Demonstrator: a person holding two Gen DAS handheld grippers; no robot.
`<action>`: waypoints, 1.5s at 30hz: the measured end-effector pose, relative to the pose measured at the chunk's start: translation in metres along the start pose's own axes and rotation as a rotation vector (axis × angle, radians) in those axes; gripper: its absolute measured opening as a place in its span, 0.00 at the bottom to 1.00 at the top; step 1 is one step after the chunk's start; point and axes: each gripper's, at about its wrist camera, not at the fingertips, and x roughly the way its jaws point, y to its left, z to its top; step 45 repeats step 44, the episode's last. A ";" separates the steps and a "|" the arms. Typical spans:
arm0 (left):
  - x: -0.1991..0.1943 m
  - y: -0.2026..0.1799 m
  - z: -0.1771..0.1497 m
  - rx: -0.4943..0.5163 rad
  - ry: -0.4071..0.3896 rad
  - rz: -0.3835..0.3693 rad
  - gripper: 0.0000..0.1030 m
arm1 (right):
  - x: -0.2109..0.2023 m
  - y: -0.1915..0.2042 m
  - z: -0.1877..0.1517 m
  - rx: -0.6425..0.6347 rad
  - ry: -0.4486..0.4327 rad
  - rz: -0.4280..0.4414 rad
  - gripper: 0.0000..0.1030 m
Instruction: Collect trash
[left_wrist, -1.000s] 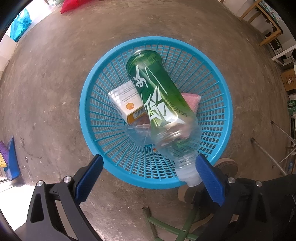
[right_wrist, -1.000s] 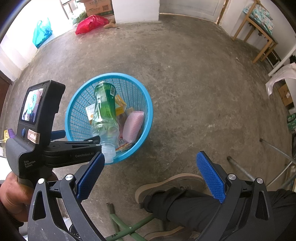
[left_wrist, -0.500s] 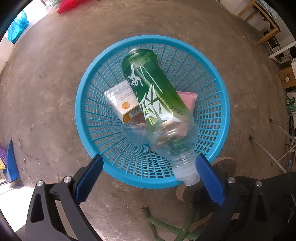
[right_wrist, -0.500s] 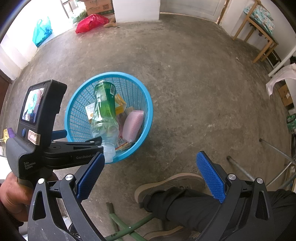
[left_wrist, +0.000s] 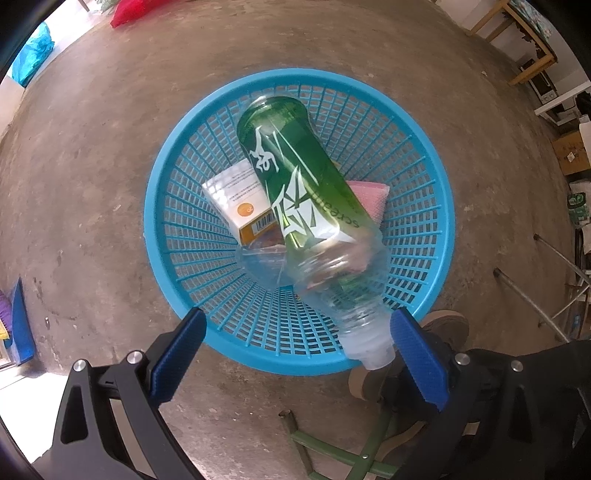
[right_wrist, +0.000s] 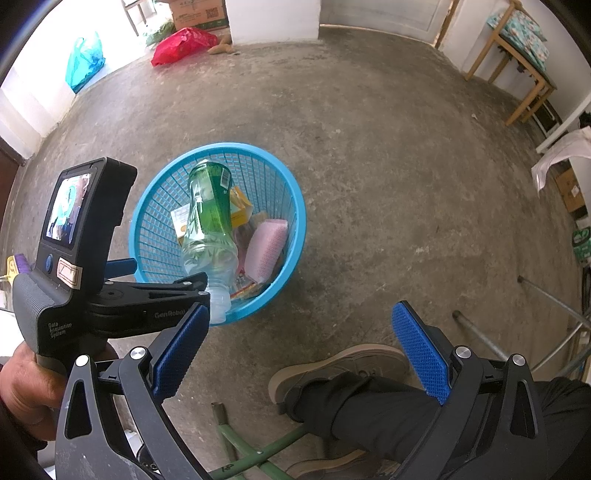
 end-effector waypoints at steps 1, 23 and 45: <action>0.000 0.000 0.001 0.000 -0.003 0.002 0.95 | 0.000 -0.001 -0.001 0.002 0.000 0.002 0.92; -0.002 0.017 0.004 -0.027 -0.078 -0.037 0.95 | 0.003 0.004 -0.007 -0.015 0.016 -0.003 0.92; -0.001 0.007 -0.001 -0.004 -0.100 -0.040 0.95 | 0.004 0.005 -0.006 -0.025 0.024 -0.006 0.92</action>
